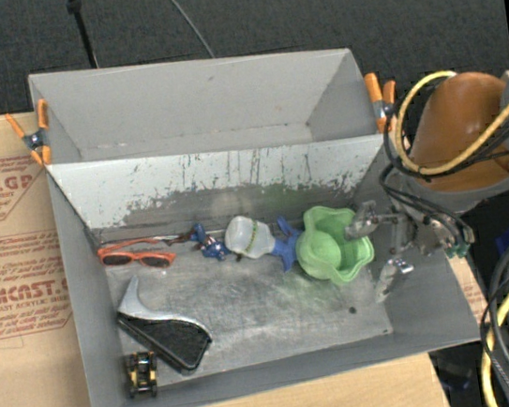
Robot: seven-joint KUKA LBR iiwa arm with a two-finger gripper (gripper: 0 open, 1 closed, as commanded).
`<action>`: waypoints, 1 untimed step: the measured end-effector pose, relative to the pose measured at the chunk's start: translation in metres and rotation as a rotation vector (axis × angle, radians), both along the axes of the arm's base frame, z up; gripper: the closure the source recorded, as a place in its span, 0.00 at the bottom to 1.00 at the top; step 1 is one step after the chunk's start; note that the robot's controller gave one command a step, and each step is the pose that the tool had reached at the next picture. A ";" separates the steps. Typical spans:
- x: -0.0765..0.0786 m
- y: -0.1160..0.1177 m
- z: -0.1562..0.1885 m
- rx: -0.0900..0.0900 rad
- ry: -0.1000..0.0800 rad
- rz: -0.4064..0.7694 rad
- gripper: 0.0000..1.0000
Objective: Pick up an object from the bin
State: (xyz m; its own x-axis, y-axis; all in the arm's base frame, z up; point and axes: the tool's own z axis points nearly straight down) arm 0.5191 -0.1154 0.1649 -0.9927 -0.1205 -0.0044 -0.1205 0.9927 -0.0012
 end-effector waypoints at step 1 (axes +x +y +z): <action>0.020 -0.010 -0.014 0.001 0.005 0.157 0.00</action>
Offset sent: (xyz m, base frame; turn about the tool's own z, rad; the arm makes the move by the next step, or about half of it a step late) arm 0.0465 0.0159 -0.0152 0.2361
